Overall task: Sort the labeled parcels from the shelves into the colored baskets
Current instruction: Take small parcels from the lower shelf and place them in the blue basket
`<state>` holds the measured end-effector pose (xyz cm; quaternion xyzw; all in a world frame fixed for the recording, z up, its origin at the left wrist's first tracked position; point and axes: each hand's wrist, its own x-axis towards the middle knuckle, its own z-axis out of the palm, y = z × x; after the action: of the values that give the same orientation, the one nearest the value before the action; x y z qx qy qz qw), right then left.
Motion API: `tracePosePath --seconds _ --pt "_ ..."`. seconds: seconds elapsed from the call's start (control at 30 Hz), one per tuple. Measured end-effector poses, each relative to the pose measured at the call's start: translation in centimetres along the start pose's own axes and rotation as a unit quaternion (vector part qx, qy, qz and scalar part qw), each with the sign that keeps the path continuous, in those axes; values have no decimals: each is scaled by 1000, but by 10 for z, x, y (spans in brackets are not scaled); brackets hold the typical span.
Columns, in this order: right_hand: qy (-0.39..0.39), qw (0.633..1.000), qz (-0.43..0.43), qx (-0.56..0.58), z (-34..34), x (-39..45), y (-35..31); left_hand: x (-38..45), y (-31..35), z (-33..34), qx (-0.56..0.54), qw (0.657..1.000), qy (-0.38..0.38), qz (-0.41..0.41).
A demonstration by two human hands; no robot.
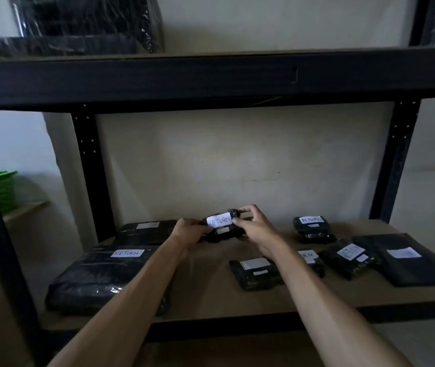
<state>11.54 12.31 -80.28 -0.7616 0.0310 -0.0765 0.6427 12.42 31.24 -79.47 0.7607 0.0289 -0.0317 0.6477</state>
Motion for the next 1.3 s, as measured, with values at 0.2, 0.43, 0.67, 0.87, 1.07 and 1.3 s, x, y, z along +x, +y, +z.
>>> tracePosePath --seconds 0.2,0.43,0.67,0.87,1.07,1.3 --pt "-71 980 6 186 -12 -23 -9 -27 3 -5 -124 992 -32 16" --pt "-86 956 72 271 -20 -53 -34 -57 32 -22 -204 975 -81 -37" --pt "-116 926 219 285 -22 -117 -138 -131 112 -63 -220 959 -79 -158" --pt "-131 900 312 276 -20 -185 -242 -229 199 -103 -210 947 -83 -227" --pt "-161 883 335 285 -2 -237 -347 -307 278 -160 -257 930 -69 -254" --pt "-210 922 239 222 77 -280 -445 -367 330 -266 -309 929 -61 -194"
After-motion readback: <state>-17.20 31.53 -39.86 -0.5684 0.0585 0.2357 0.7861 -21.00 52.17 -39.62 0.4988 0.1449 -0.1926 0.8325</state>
